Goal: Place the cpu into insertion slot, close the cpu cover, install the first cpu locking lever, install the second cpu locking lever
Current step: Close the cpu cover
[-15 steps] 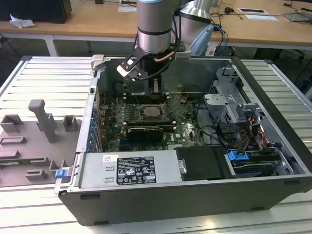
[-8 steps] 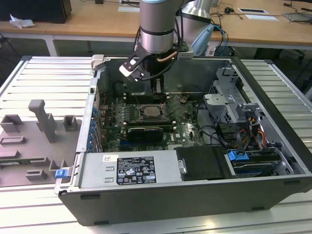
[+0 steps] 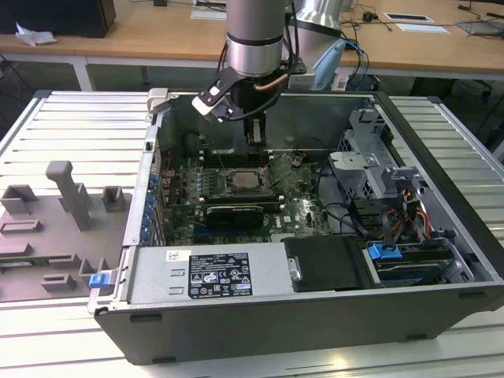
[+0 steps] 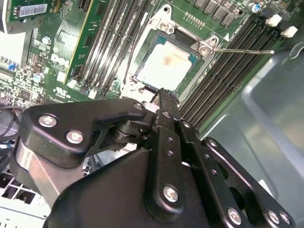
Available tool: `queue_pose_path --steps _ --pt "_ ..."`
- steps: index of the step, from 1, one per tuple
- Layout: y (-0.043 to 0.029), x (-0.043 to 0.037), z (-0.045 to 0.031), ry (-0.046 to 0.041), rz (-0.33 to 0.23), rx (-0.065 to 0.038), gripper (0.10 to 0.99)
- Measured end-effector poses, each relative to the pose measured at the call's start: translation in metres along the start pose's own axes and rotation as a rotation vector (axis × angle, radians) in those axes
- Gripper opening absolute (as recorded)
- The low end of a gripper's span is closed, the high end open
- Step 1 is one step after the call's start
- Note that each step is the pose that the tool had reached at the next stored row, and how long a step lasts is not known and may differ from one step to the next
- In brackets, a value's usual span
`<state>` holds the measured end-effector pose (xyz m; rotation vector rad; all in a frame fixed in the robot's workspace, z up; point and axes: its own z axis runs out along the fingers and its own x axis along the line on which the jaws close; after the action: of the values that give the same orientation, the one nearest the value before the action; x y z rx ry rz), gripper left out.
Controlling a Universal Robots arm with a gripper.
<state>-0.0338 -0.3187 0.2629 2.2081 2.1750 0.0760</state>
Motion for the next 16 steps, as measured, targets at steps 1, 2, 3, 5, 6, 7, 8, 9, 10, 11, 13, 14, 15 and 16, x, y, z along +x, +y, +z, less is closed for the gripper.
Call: queue_pose_path --steps 1,2,3,5,6,7,8,9,10,11,13,14,15,16 --pt "0.0001 0.0 -0.0011 0.0 0.0 0.0 0.106" --pt "0.0002 0.0 -0.0024 0.0001 0.0 0.0 0.106" --pt "0.0005 0.0 -0.0025 0.0004 0.0 0.0 0.106" --pt "0.0026 0.0 -0.0025 0.0001 0.0 0.0 0.106" --pt "0.004 0.0001 -0.0024 0.0 0.0 0.0 0.106" --pt "0.007 0.0001 -0.0023 -0.0001 0.0 0.001 0.106" --pt "0.01 0.0001 -0.002 0.0001 0.0 0.001 0.106" --pt "0.0132 0.0002 -0.0018 0.0 0.0 0.002 0.106" --pt "0.015 0.0002 -0.0017 0.0 0.0 0.002 0.106" --pt "0.0165 0.0002 -0.0016 0.0 0.0 0.002 0.106" --pt "0.0238 0.0003 -0.0012 0.0 0.0 0.004 0.106" --pt "0.0277 0.0004 -0.0009 0.0 0.0 0.005 0.106" --pt "0.0293 0.0004 -0.0008 0.0 0.0 0.005 0.106" --pt "0.0308 0.0004 -0.0007 0.0 0.0 0.005 0.106"
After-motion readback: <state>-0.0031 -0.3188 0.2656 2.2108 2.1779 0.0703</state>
